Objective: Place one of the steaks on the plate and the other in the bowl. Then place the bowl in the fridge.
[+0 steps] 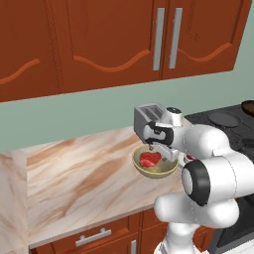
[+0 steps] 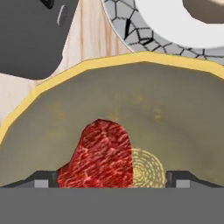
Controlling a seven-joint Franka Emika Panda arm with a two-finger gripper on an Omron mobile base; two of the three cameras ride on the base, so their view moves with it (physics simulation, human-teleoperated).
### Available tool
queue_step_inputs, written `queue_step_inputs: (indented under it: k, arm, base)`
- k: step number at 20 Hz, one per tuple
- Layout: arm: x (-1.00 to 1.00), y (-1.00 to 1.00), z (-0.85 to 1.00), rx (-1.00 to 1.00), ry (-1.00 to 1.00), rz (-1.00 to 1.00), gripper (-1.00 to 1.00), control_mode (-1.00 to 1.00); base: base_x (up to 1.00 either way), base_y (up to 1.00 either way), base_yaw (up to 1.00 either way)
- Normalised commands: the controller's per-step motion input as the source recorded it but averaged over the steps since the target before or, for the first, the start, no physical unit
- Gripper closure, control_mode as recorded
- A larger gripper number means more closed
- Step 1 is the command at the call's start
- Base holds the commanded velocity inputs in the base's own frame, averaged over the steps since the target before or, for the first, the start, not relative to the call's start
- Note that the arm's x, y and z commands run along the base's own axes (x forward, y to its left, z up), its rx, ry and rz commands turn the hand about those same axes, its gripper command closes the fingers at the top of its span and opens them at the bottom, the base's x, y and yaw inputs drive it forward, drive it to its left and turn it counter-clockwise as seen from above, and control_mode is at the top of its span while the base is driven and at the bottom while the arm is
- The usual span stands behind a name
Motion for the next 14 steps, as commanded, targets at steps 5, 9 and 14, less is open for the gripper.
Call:
queue_step_inputs:
  k: [5,9,14]
  arm:
    - [-0.54,-0.10,0.25,0.10,-0.12,0.00,-1.00,-1.00]
    - [-0.60,0.00,0.65,0.04,-0.16,0.00,-1.00,-1.00]
    - [-0.70,-0.23,0.50,0.01,0.02,0.14,-1.00,-1.00]
  base:
    - [0.00,0.00,0.00]
    - [0.00,0.00,0.00]
    - [0.00,0.00,0.00]
